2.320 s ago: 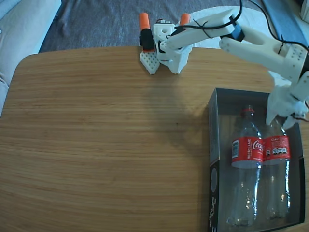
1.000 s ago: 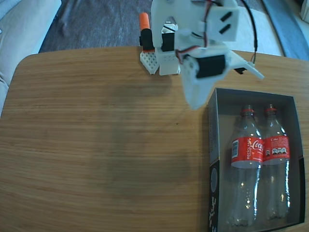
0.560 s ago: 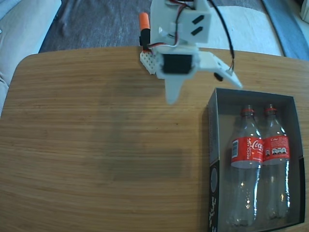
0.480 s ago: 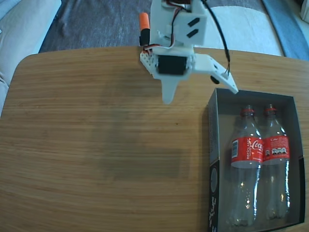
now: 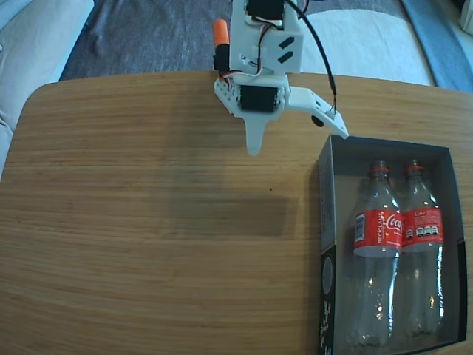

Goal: Grasp the bottles and put them in the box.

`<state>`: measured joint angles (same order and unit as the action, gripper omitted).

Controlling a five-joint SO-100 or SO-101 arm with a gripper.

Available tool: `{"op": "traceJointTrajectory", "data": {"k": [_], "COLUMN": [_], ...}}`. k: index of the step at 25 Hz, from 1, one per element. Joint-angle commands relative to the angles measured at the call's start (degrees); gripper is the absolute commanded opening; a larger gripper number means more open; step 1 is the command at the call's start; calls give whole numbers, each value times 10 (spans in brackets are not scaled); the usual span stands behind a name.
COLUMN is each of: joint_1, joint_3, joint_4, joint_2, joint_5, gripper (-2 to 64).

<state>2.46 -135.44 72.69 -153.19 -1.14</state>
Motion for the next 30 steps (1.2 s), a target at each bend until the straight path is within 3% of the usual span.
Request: {"op": "traceJointTrajectory", "data": {"k": [1,9,14,25,30], "joint_1": [-3,-3,-35,-35,-18], "joint_3": [-13,-91,-140,-242,-243], "joint_4": [-20,-23,-24,-14,-14], "joint_2": [-47,-141,-202,-324,-327], "joint_5": [3,5,65,61,61], "gripper": [-3,-3,-3,-5,-5]}}
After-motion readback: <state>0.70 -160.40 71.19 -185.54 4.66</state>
